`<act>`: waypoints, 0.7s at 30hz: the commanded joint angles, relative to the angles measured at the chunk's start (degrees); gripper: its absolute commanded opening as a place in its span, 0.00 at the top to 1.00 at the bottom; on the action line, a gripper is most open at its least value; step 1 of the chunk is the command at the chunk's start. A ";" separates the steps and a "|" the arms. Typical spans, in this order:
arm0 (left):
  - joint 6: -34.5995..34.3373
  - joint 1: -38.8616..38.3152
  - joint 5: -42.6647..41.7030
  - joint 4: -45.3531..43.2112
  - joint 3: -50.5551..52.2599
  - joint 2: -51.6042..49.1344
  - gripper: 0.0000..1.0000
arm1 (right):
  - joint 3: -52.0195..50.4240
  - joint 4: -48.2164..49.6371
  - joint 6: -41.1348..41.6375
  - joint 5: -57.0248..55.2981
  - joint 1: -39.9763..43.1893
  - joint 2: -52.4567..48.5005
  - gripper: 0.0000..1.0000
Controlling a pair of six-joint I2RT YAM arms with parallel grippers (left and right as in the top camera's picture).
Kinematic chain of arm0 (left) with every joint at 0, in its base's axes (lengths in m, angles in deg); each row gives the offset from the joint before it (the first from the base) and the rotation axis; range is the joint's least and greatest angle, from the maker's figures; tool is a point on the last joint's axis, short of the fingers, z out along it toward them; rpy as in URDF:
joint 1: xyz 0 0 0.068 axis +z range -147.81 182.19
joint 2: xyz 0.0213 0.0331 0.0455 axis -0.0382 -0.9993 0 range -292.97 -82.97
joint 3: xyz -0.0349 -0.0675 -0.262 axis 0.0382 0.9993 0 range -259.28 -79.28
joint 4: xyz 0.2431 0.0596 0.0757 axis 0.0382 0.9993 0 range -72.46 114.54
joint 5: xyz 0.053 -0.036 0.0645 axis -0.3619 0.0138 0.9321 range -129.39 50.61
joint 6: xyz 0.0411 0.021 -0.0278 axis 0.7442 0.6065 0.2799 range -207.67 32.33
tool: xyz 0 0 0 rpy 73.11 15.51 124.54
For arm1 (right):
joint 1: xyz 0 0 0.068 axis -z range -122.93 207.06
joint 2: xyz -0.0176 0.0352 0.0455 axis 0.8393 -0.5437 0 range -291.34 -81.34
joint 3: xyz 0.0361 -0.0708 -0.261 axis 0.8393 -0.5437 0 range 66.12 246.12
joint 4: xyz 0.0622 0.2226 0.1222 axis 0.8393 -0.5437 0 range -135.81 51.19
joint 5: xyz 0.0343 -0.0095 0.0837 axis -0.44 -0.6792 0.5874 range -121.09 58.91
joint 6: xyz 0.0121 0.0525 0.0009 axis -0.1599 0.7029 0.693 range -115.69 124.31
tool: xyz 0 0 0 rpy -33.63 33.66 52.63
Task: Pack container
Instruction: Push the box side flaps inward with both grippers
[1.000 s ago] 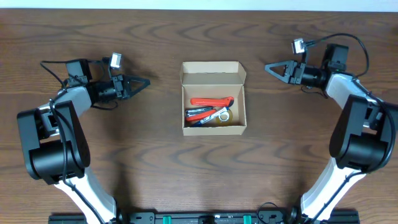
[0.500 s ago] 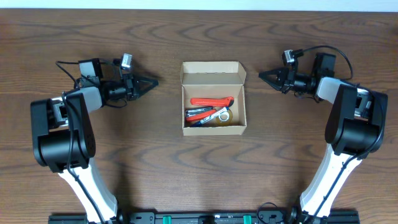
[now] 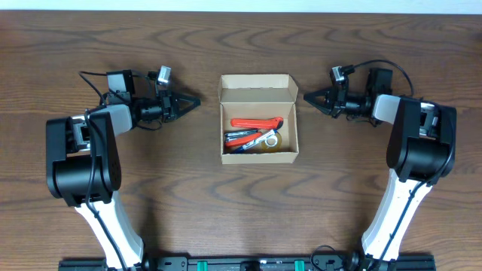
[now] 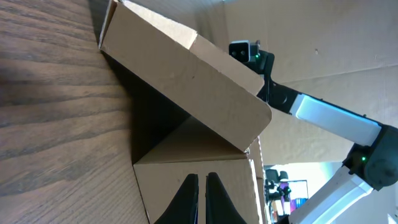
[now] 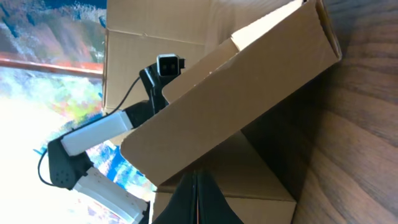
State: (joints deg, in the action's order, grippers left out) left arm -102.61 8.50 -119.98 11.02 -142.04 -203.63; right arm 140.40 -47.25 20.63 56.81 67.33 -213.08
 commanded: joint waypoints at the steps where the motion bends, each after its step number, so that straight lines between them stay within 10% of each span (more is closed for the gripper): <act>1: 1.55 -0.31 -0.37 -0.20 0.02 -0.85 0.94 | 0.11 0.11 -1.99 1.40 -0.55 -1.14 0.99; 21: -4.59 -1.49 -0.42 -5.22 -0.13 -6.56 0.94 | 0.11 -0.13 -0.42 -1.55 -0.61 -3.17 0.99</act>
State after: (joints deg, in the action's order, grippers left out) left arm -105.91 7.64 -119.35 6.84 -142.02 -210.06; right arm 140.40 -47.36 20.24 55.43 67.33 -215.18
